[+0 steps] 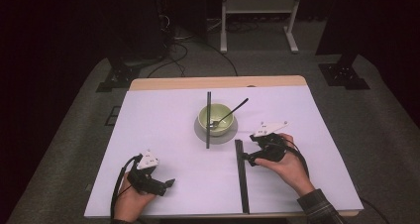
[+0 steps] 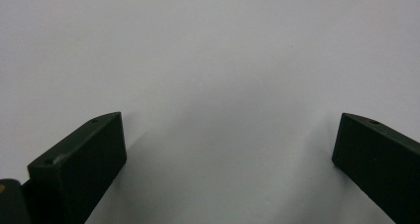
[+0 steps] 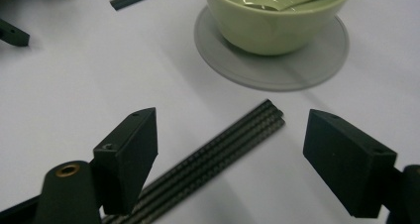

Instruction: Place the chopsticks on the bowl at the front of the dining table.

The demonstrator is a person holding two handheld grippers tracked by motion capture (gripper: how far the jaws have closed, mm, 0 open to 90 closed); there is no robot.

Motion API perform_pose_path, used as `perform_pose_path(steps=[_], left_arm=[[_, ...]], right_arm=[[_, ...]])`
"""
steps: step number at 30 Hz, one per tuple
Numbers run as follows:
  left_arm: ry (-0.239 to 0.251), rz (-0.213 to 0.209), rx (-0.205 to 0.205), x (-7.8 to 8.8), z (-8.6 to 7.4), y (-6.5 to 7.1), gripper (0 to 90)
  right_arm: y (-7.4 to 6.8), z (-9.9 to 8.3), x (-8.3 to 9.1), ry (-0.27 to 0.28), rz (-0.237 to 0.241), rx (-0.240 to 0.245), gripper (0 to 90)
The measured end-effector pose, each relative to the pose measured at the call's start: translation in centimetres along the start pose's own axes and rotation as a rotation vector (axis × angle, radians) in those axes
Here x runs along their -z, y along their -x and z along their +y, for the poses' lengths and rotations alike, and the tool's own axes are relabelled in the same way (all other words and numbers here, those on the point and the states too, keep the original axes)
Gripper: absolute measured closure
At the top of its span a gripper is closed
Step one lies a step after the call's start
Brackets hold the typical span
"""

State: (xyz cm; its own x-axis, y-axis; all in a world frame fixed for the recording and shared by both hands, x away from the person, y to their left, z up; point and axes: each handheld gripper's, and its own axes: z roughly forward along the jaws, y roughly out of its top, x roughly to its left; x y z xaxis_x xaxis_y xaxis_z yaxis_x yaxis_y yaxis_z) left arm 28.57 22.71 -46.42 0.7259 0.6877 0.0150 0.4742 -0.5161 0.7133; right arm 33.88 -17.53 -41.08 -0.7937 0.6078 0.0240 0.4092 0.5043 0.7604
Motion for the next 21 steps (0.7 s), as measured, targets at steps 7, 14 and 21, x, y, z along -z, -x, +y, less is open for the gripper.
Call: perform_pose_path(steps=[7, 14, 21], left_arm=[[0.0, 0.0, 0.0, 0.0, 0.0, 0.0, 0.0], [0.0, 0.0, -0.001, 0.0, 0.0, 0.0, 0.0], [0.0, 0.0, 0.0, 0.0, 0.0, 0.0, 0.0]], right_arm=[[1.0, -1.8, 2.3, 0.01, -0.049, -0.032, 18.6], [1.8, -3.4, 4.1, 0.022, -0.086, -0.064, 18.6], [2.6, -5.4, 5.7, 0.033, -0.119, -0.092, 18.7]])
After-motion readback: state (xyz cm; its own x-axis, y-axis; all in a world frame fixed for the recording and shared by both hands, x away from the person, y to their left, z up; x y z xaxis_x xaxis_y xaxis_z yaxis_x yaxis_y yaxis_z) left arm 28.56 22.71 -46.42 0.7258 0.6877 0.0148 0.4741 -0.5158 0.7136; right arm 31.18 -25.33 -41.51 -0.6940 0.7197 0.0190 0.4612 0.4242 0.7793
